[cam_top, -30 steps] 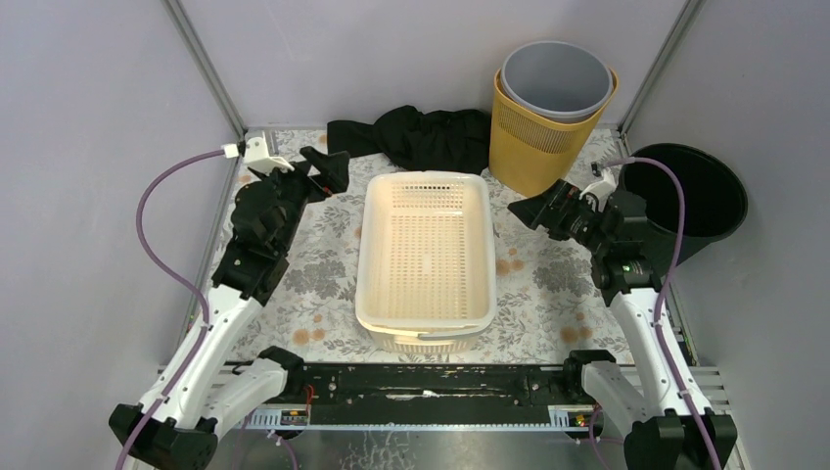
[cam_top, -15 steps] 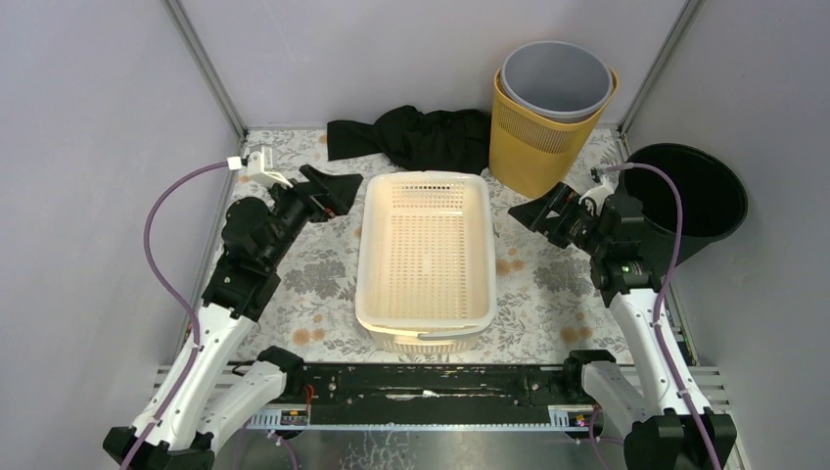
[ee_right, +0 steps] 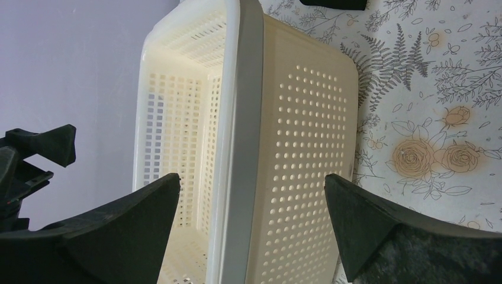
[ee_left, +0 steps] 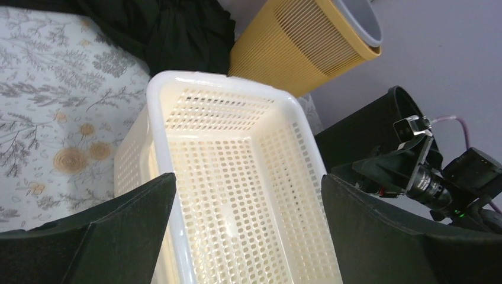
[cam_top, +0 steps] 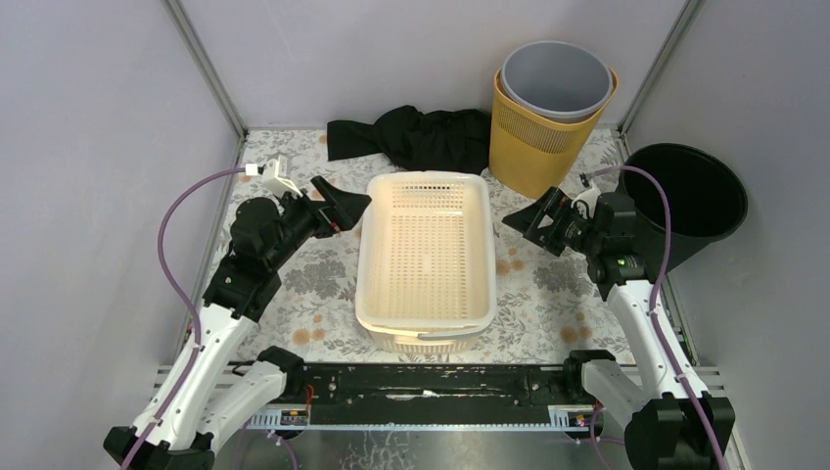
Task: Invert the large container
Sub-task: Move the container to the center of the board, then pick up the container from the container.
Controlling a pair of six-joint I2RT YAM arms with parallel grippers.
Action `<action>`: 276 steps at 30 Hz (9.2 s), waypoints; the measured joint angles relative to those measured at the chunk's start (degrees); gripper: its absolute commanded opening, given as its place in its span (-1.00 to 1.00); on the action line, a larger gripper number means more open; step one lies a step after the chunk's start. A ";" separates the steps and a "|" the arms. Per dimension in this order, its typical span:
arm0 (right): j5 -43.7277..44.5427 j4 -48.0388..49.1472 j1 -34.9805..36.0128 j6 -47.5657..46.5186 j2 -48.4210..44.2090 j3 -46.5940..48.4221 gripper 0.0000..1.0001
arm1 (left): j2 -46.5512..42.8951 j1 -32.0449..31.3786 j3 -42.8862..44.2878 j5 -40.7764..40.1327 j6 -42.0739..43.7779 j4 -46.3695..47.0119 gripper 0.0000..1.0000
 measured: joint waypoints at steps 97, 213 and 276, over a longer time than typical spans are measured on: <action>4.68 -23.04 0.94 -12.11 6.75 23.50 0.12 | 9.57 0.00 12.74 -13.09 9.66 -23.78 1.00; 41.75 -30.18 17.03 -21.62 28.72 32.41 -0.42 | 46.31 -20.90 20.02 -28.50 8.26 -8.31 0.55; 17.86 -36.00 10.64 -18.97 19.82 40.26 0.66 | 21.42 -16.65 12.72 -19.56 2.97 -13.03 1.00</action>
